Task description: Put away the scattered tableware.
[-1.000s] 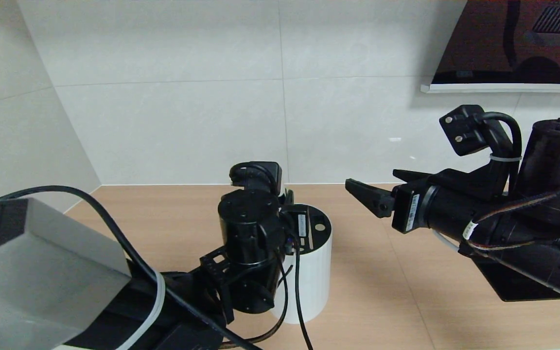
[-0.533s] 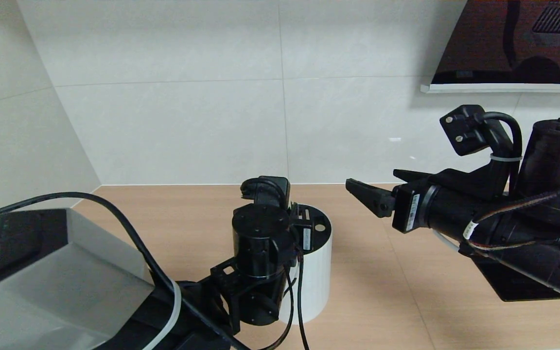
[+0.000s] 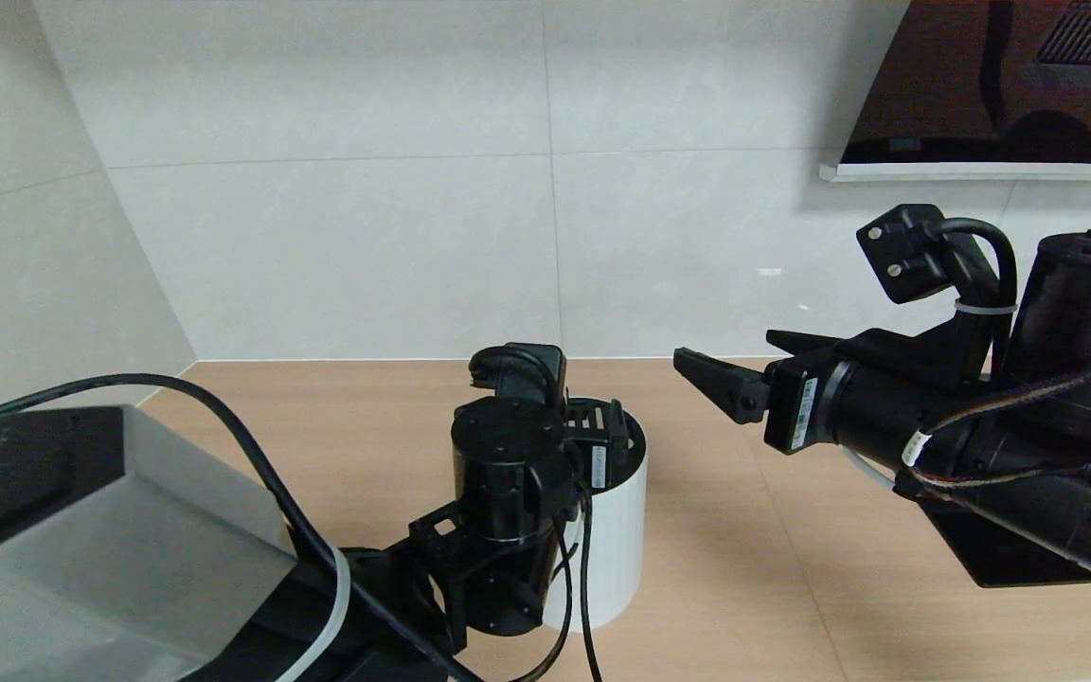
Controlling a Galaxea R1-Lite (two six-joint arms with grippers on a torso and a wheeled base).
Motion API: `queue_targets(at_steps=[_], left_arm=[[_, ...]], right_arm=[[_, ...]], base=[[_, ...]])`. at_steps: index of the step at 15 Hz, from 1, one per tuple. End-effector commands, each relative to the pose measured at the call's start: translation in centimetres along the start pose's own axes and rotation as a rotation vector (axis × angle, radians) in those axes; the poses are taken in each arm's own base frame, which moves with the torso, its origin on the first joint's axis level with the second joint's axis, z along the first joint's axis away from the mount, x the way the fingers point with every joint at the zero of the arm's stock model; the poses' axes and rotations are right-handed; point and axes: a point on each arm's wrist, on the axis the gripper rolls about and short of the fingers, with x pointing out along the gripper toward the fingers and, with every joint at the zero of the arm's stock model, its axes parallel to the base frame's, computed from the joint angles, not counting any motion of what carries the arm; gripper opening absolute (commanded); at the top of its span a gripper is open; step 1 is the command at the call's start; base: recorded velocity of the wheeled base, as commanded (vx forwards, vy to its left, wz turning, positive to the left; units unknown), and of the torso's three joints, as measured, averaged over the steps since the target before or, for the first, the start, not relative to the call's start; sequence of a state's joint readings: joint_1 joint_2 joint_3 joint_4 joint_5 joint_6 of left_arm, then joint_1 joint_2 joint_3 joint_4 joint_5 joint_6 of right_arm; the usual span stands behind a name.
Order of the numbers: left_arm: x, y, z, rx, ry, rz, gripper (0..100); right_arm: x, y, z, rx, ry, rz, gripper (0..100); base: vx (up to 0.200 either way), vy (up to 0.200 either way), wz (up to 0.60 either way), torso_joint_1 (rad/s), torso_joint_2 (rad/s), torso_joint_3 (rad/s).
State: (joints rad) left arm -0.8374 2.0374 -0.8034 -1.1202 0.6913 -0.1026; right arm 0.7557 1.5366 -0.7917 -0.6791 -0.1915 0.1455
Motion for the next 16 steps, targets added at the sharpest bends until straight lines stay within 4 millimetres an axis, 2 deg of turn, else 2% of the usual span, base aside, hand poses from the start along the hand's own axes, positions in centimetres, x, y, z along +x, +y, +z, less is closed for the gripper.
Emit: queue_targets(at_steps=[1,4,6,7,8,9,10,11,12,13,15,16], left_arm=[[-0.4,0.2,1.0,-0.019,-0.023,-0.002,100],[-1.9,1.2,3.1,-0.054,-0.062,-0.026,100],[-5.4,3.5,6.7,-0.135,-0.162,-0.161,100],[-7.9,5.1,8.9,-0.168,-0.221,-0.253,100],[-9.7,6.3,10.2,-0.175,-0.257,-0.319,100],[-10.6,7.1,10.5,-0.159,-0.267,-0.348,100],[-12.0,9.1,11.4,-0.107,-0.305,-0.346,100],[-12.4,11.1,12.3,-0.082,-0.343,-0.286,100],[-13.7,13.2,13.4,-0.082,-0.396,-0.228,100],[-15.0,14.5,13.8,-0.090,-0.422,-0.201,100],[-17.4,16.7,13.7,-0.079,-0.431,-0.136,100],[-19.7,18.0,13.6,-0.067,-0.439,-0.109,100]], right_arm=[[0.0,0.0,0.0,0.000,0.000,0.000,100],[0.0,0.0,0.0,0.000,0.000,0.000,100],[-0.7,0.0,0.9,0.005,-0.035,-0.001,100],[-1.3,-0.4,1.6,0.011,-0.062,-0.009,100],[-1.8,-0.8,2.1,0.010,-0.081,-0.024,100],[-2.3,-1.1,2.5,0.013,-0.098,-0.031,100],[-3.5,-1.4,3.6,0.022,-0.145,-0.035,100],[-4.7,-1.9,4.2,0.026,-0.179,-0.047,100],[-6.6,-2.8,5.0,0.028,-0.227,-0.075,100],[-8.6,-3.2,5.4,0.030,-0.269,-0.088,100],[-12.7,-4.0,5.3,0.008,-0.333,-0.117,100],[-15.1,-4.9,4.5,-0.028,-0.352,-0.181,100]], base=[[0.000,0.000,0.00,0.000,0.00,0.000],[0.000,0.000,0.00,0.000,0.00,0.000],[0.000,0.000,0.00,0.000,0.00,0.000],[0.000,0.000,0.00,0.000,0.00,0.000],[0.000,0.000,0.00,0.000,0.00,0.000],[0.000,0.000,0.00,0.000,0.00,0.000],[0.000,0.000,0.00,0.000,0.00,0.000],[0.000,0.000,0.00,0.000,0.00,0.000],[0.000,0.000,0.00,0.000,0.00,0.000],[0.000,0.000,0.00,0.000,0.00,0.000],[0.000,0.000,0.00,0.000,0.00,0.000],[0.000,0.000,0.00,0.000,0.00,0.000]])
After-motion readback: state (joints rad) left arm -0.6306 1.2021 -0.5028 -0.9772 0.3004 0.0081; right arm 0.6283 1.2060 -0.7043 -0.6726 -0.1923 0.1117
